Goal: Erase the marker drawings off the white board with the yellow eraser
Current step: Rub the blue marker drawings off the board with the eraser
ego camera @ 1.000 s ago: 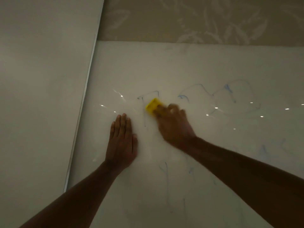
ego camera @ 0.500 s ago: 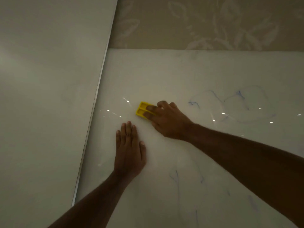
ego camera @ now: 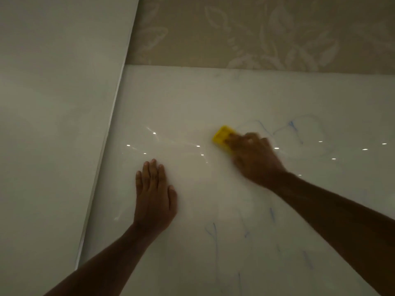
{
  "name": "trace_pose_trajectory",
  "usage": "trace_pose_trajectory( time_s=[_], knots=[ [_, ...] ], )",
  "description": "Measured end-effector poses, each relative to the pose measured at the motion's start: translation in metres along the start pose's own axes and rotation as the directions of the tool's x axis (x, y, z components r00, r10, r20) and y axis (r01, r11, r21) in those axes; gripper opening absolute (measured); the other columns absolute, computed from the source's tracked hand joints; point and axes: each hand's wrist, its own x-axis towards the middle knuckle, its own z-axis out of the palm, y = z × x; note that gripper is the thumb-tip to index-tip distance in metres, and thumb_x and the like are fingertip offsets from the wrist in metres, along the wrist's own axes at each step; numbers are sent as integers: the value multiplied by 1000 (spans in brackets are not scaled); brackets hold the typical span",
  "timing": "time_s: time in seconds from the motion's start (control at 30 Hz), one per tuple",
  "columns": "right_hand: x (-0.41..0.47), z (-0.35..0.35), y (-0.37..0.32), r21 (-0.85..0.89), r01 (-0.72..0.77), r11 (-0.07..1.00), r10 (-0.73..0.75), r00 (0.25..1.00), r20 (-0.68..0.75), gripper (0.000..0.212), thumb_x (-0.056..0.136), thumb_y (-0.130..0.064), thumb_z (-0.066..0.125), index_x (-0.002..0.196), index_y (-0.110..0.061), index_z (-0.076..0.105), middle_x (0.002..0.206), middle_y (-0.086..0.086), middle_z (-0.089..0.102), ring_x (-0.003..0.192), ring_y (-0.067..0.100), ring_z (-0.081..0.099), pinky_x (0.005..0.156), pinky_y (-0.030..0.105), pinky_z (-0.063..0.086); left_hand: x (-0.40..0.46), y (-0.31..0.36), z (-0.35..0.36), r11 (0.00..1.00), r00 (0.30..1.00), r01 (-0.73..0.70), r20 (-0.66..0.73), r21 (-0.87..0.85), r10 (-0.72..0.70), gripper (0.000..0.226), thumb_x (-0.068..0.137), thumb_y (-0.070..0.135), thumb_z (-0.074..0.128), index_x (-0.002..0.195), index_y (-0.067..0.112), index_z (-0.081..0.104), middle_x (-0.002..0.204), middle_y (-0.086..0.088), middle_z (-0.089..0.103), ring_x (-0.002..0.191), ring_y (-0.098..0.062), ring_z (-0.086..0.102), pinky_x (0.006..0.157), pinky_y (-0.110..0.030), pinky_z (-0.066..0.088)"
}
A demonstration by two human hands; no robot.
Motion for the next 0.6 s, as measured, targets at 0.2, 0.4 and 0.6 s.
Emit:
trace_pose_trajectory(
  time_s=[0.2, 0.4, 0.6],
  knots=[
    [-20, -11, 19, 105, -487, 867, 494, 869, -44, 61, 93, -23, 55, 152, -30, 42, 157, 0, 43, 111, 40, 49, 89, 46, 43, 30, 37, 2, 987, 987, -158, 24, -30, 158, 61, 97, 23, 38, 143, -16, 47, 154, -38, 39, 146, -56, 34, 118, -69, 31],
    [-14, -12, 42, -47, 63, 997, -61, 997, 37, 63, 96, -28, 54, 155, -39, 35, 164, -10, 31, 110, 34, 54, 82, 44, 46, 54, 78, 11, 988, 990, -134, 42, -72, 137, 63, 96, 24, 34, 142, -18, 46, 154, -39, 38, 146, -57, 33, 119, -68, 30],
    [-9, -22, 89, 48, -647, 761, 648, 757, -80, 55, 98, -26, 52, 152, -29, 40, 161, -3, 36, 115, 38, 46, 92, 45, 38, 59, 100, 17, 983, 983, -171, 64, -66, 175, 61, 96, 23, 36, 141, -16, 49, 154, -37, 41, 146, -56, 34, 118, -69, 31]
  ],
)
